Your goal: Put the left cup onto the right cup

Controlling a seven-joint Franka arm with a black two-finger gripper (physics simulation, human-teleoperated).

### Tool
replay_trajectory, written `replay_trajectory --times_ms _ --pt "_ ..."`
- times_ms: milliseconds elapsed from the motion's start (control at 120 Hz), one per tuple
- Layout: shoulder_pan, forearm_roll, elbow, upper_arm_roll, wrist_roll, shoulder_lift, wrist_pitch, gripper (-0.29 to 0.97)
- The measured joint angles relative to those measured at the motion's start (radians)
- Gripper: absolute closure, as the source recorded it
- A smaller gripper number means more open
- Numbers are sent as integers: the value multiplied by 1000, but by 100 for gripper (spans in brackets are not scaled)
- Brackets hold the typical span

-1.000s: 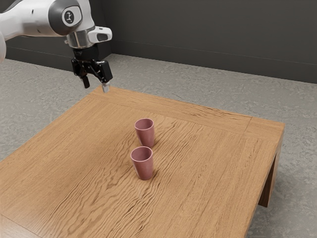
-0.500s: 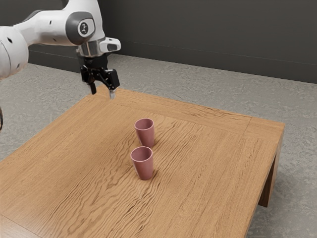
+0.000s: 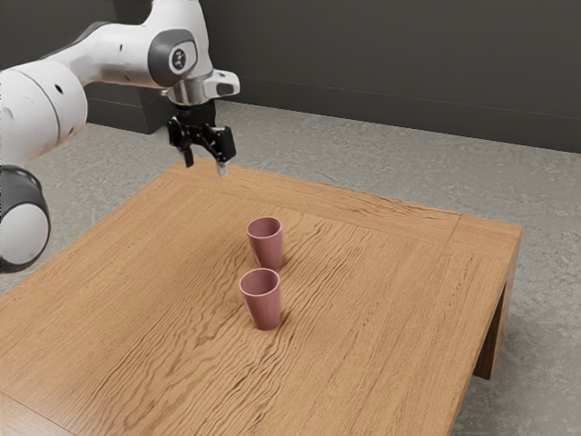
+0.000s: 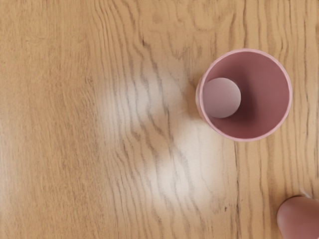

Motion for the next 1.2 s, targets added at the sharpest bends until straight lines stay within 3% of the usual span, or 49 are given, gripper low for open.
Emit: replay_trajectory --times_ms 467,825,1200 --pt "-27 5 -17 -57 -17 42 81 0" --pt "-28 66 -45 -152 -107 53 100 0" --pt "-30 106 -5 -168 -183 109 119 0"
